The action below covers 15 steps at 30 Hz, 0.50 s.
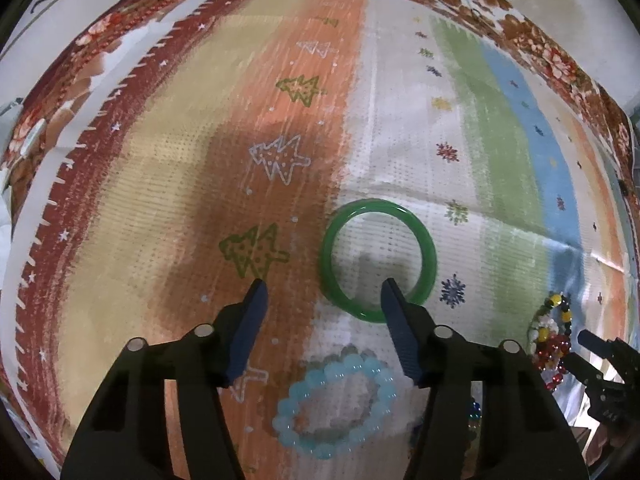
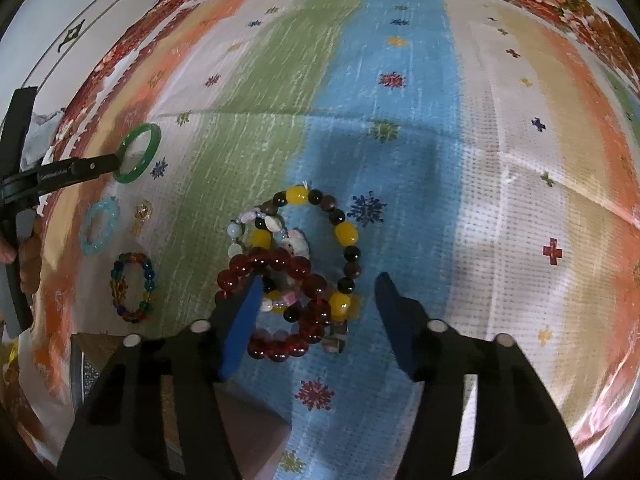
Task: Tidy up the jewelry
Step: 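Grasp the green jade bangle with the left gripper while the right gripper grasps the red bead bracelet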
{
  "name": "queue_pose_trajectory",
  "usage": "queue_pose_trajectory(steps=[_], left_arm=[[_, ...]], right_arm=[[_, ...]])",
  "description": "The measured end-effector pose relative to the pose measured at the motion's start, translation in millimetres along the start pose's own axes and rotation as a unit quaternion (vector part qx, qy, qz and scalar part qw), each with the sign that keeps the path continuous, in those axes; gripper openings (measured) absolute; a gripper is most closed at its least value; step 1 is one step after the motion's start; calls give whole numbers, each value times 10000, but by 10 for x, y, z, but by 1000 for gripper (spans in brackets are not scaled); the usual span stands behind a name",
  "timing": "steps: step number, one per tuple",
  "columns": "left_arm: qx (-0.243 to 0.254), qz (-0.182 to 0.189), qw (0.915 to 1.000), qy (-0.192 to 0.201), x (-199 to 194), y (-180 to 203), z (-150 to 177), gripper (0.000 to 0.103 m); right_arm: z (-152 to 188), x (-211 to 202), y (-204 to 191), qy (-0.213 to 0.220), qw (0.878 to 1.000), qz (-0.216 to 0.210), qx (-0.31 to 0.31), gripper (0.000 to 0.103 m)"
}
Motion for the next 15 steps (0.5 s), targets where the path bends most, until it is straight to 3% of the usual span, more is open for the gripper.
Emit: queue_pose_trajectory(steps=[3,7,11,13,15], left_arm=[[92,-109,9999,-35,51,-27,0,39],[144,-134,9998,-30,80,-36,-28,34],[407,-332,9986,-70,144,-10,-15,30],[556,-462,9973,-109,155,10,-10,11],[610,-465,9970,-132,144,22,-5,8]], right_arm=[[1,30,-21,-52,10000,15,-56,44],[15,82,-53,-106,9998,111,-152,38],[39,129,-86,-149,9996,78,-245,15],[41,120,-89,-143,9994,152,-283,15],[49,117,-95,-152,9992,174,-317,15]])
Point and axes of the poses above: each gripper's, at about its wrist camera, not at the fingertips, and x roughly the way its jaws point, y to its right, z to its underside, the point moved 5 cm from there along x, roughly the way its jaws point, and after that the axes turned 15 degrees about z, right-handed, at the moved point
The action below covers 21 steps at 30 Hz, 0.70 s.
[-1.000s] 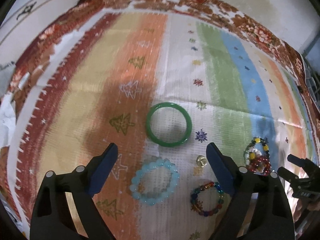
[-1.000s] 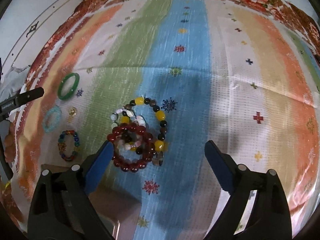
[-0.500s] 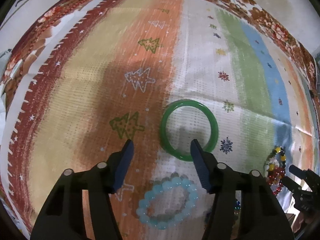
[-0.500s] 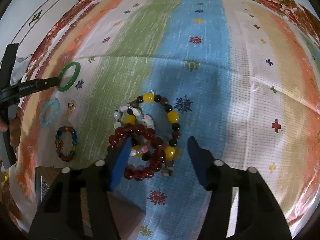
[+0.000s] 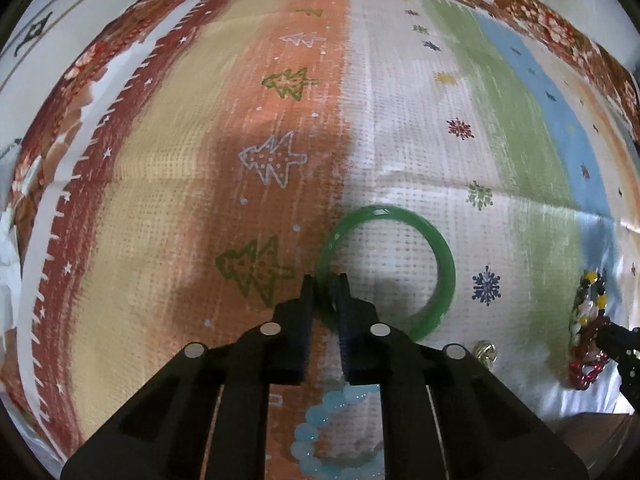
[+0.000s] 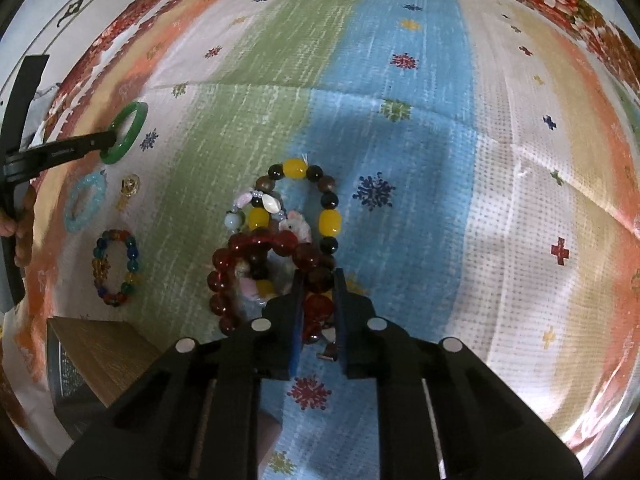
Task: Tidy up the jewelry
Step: 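Carry the green bangle and red bracelet over the silver tin with both grippers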
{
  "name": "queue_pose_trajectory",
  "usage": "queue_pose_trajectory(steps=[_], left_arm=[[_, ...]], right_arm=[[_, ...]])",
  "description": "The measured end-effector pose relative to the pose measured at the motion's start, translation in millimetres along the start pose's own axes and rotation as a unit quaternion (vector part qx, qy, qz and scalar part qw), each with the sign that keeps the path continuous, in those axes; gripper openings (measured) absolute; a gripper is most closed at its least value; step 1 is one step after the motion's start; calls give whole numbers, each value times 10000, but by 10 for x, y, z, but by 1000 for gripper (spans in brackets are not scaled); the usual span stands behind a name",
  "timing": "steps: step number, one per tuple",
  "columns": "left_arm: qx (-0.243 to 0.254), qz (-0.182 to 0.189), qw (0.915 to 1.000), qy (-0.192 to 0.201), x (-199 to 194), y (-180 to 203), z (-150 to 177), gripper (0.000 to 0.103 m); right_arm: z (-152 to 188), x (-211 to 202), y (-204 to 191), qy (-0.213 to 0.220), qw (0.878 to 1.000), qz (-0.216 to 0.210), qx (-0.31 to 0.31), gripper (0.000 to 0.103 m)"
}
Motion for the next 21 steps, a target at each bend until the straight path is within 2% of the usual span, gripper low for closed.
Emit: queue_pose_trajectory(steps=[5,12,21], left_arm=[[-41,166,9998,60,-75,5,-30,6],[-40,328,9988,357,-272,119,-111,7],[84,510,9977,432,-425,300,-104,7]], right_arm=[[-13,-81,8,54,10000,-23,28,15],[-75,-328,3,332,9993,-155,94,15],[-118,-559,6,626,9977,-201,150,15]])
Point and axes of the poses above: each gripper's, at about its wrist camera, not at the fingertips, and x roughly the way its jaws point, y to its right, z to its underside, the point moved 5 cm from there along x, roughly the way its jaws point, and after that the axes turned 15 degrees about z, right-handed, at the moved point
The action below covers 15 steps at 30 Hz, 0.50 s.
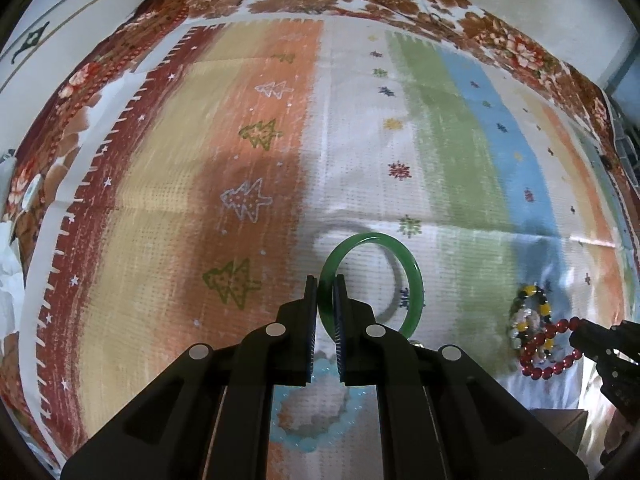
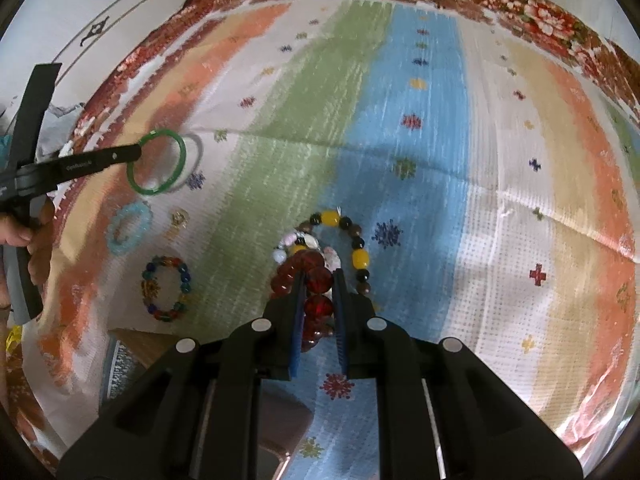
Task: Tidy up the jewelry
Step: 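Carry the green bangle and red bracelet over the silver tin with both grippers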
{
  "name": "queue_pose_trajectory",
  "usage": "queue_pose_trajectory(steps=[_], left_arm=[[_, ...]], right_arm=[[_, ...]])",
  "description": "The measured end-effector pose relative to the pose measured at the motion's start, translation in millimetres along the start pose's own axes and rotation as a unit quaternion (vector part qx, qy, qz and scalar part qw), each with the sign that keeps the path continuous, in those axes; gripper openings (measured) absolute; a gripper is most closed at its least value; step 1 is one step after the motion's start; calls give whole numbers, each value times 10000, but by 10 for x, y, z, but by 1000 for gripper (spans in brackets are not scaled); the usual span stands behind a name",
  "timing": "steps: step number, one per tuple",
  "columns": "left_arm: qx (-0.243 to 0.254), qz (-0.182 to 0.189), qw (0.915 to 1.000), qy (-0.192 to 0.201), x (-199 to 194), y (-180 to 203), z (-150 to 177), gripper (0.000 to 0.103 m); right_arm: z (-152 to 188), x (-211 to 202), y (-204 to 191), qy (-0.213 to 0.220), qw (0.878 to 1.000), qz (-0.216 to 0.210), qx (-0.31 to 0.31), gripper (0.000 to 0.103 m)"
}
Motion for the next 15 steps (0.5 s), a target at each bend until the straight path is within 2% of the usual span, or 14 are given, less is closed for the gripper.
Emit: queue_pose_trajectory(steps=[15], left_arm=[[290,518,9977,322,-442,468,106,7]], right_arm=[[-69,-502,-16,550,9983,-155,101,15]])
Point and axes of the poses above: each gripper's, at about its wrist camera, not at the fingertips, and x roughly the way its jaws point, y to its right, z to its underside, the point moved 5 cm from there along x, roughly the way its jaws point, and after that the axes turned 15 degrees about z, right-handed, at the moved point
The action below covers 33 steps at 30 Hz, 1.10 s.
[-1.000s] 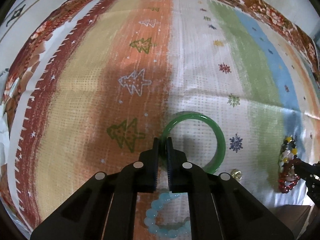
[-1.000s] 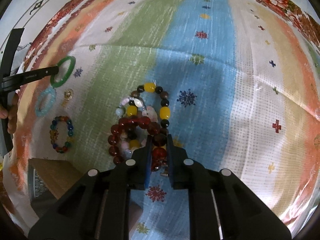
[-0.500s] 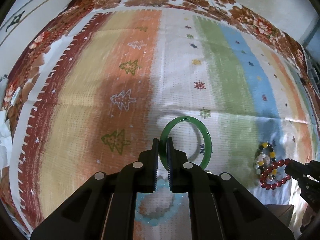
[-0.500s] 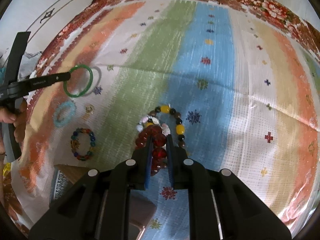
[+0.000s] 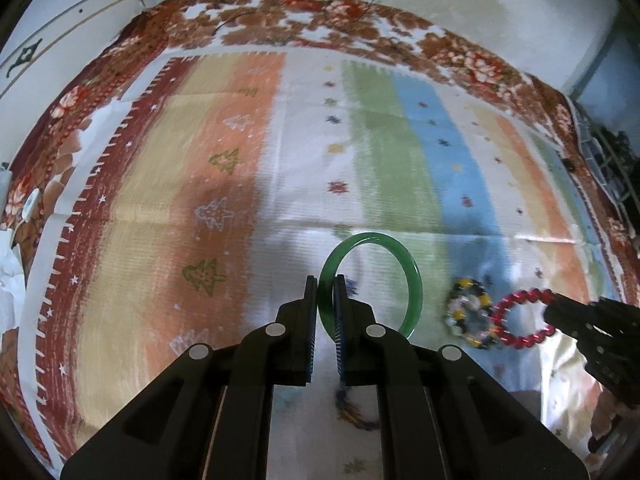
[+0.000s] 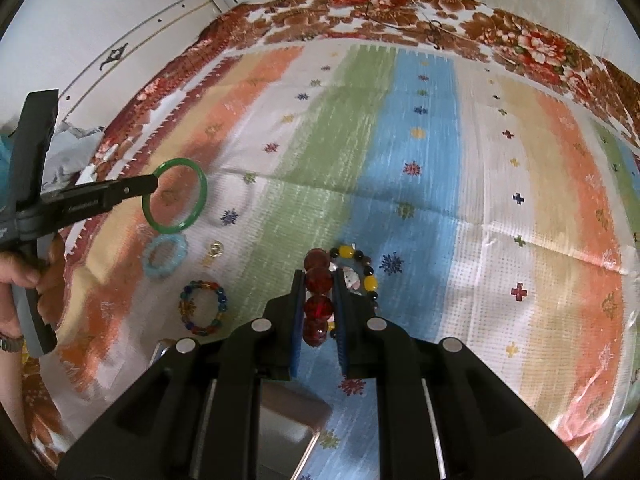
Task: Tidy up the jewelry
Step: 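Carry the green bangle and red bracelet over the silver tin with both grippers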
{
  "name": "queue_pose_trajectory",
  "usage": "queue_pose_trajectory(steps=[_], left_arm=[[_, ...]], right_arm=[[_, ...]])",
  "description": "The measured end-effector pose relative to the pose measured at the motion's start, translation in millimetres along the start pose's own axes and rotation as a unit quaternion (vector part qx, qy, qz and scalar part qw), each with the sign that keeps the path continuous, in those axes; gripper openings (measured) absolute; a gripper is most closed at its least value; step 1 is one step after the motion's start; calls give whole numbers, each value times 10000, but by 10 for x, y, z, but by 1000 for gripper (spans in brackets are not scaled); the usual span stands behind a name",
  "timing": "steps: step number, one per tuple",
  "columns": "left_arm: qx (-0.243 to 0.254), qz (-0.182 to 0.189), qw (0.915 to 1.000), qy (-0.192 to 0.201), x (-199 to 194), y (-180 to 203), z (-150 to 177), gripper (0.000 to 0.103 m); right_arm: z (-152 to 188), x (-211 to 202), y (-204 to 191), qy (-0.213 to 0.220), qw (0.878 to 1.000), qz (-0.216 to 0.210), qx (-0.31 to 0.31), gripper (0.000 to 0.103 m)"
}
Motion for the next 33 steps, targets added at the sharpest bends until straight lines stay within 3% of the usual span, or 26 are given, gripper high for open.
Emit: queue_pose_trajectory(steps=[20,33], left_arm=[[678,710,9947,313,-579,856,735,7],[922,725,9930,118,-552,1067,1261,8]], right_arm=[[338,-784,-155,612,9979,-191,32,15],[934,-992,-350,555,9972,-491,-54,15]])
Point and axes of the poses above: each gripper's, at about its wrist camera, not at the fingertips, and x roughly the way its jaws point, y to its right, z to its underside, the point moved 5 cm from there along x, roughly the way its jaws point, and after that the axes turned 15 degrees about z, right-handed, at the moved point
